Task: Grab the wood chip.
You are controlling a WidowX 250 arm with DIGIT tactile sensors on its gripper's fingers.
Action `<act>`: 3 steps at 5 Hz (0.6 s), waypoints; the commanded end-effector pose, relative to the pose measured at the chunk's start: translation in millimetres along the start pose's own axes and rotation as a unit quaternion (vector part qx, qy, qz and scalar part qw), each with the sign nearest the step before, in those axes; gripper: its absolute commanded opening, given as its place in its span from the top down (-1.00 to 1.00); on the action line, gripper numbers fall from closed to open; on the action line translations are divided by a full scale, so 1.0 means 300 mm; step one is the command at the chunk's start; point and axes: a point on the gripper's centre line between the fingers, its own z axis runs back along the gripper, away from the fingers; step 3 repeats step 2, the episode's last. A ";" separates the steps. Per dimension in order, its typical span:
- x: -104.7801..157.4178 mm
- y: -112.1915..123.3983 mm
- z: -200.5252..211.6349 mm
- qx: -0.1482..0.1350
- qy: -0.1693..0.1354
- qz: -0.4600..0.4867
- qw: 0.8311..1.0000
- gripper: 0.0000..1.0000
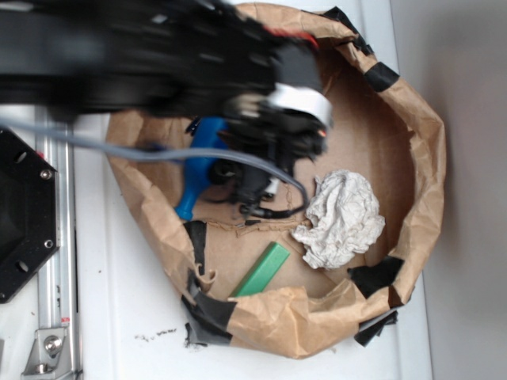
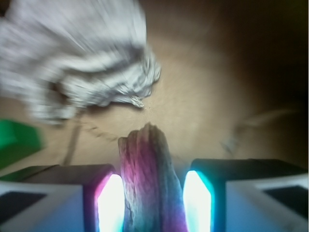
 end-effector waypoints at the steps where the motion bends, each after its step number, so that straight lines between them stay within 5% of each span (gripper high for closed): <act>1: 0.066 -0.077 0.274 -0.011 0.000 0.062 0.998 1.00; 3: 0.067 -0.078 0.272 -0.007 0.000 0.053 0.999 1.00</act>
